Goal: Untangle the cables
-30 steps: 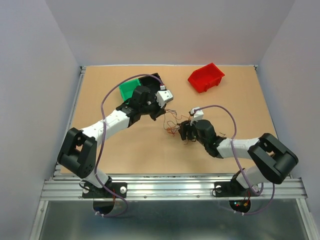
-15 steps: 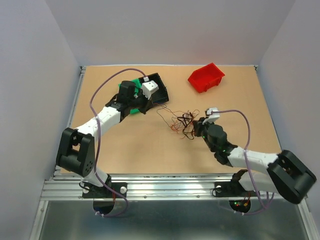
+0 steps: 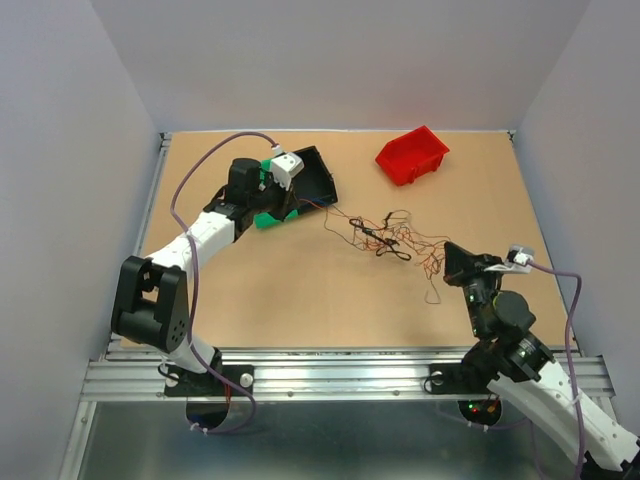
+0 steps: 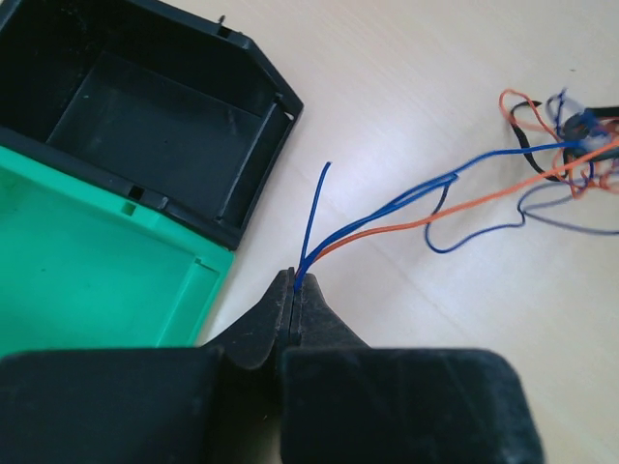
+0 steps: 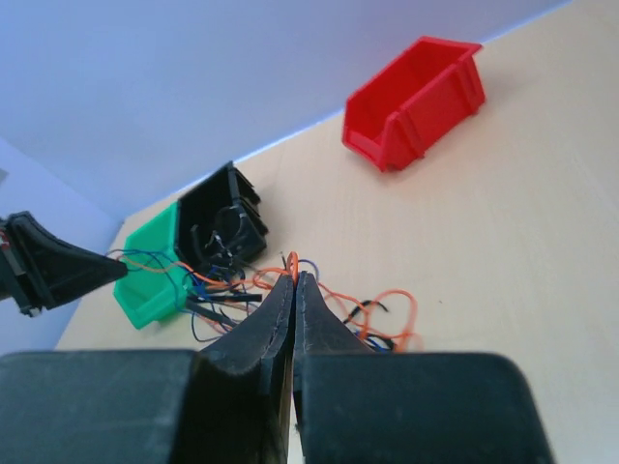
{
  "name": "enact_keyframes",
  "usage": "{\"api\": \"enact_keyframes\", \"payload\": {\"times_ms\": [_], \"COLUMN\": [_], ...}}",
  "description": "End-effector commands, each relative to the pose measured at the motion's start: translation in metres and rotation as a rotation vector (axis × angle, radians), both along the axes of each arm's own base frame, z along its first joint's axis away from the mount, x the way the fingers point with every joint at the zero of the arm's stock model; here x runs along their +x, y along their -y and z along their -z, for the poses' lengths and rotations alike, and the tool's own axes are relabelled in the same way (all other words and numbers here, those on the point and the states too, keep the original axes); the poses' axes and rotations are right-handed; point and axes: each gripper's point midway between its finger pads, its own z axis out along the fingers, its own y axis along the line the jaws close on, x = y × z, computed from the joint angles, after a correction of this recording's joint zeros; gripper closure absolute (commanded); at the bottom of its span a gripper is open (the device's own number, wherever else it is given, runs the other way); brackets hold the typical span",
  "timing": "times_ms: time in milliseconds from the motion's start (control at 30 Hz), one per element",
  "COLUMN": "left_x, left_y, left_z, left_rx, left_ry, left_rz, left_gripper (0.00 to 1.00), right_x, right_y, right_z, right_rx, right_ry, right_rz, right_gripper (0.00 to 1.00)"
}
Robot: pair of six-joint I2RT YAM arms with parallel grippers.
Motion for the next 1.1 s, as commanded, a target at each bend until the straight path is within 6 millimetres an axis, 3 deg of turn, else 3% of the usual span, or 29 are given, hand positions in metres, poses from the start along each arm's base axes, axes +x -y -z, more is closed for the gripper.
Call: {"api": "enact_keyframes", "payload": {"times_ms": [0,167,200,400,467,500,633,667,767,833,867,900,933,967,1000,1033,1067], "left_x": [0.023,0.022,0.017,-0.021,-0.036,-0.049,-0.075,-0.078,-0.089,-0.097,-0.101,-0.102,-0.103,-0.104,-0.104,-0.104,-0.103], "left_y": [-0.016,-0.037,-0.037,-0.023,-0.017,-0.01,0.009,0.011,0.018,0.023,0.027,0.028,0.028,0.03,0.029,0.028,0.028], "left_z": [-0.038,-0.061,-0.077,-0.109,-0.117,-0.124,-0.127,-0.127,-0.129,-0.129,-0.129,-0.128,-0.132,-0.133,-0.134,-0.135,-0.137], "left_rx": [-0.036,-0.094,-0.116,-0.189,-0.207,-0.221,-0.227,-0.226,-0.22,-0.216,-0.211,-0.208,-0.207,-0.207,-0.204,-0.204,-0.206], "left_ry": [0.107,0.166,0.214,0.327,0.357,0.382,0.406,0.41,0.432,0.44,0.449,0.449,0.461,0.465,0.466,0.467,0.471], "left_rz": [-0.108,-0.163,-0.156,-0.001,0.059,0.13,0.255,0.266,0.314,0.345,0.367,0.367,0.363,0.367,0.358,0.355,0.35], "left_gripper": [1.0,1.0,1.0,1.0,1.0,1.0,1.0,1.0,1.0,1.0,1.0,1.0,1.0,1.0,1.0,1.0,1.0], "right_x": [-0.006,-0.003,-0.002,-0.002,-0.002,0.0,0.005,0.007,0.011,0.012,0.009,0.011,0.015,0.012,0.016,0.022,0.026], "right_y": [0.022,0.032,0.032,0.027,0.013,0.003,-0.037,-0.05,-0.074,-0.101,-0.116,-0.126,-0.138,-0.151,-0.16,-0.169,-0.179], "right_z": [0.026,0.03,0.032,0.032,0.034,0.031,0.033,0.04,0.037,0.039,0.043,0.03,0.045,0.045,0.035,0.058,0.046], "right_rx": [-0.003,0.002,-0.002,-0.017,-0.059,-0.072,-0.202,-0.234,-0.28,-0.295,-0.316,-0.297,-0.331,-0.336,-0.329,-0.364,-0.356], "right_ry": [-0.103,-0.131,-0.139,-0.141,-0.146,-0.125,-0.086,-0.102,-0.065,-0.035,-0.016,0.049,0.021,0.04,0.082,0.024,0.07], "right_rz": [0.095,0.17,0.175,0.144,0.065,0.017,-0.178,-0.236,-0.336,-0.453,-0.535,-0.562,-0.604,-0.674,-0.694,-0.722,-0.745], "right_gripper": [0.99,0.99,1.0,0.99,0.86,0.65,0.42,0.39,0.3,0.25,0.24,0.22,0.21,0.21,0.21,0.21,0.21]}}
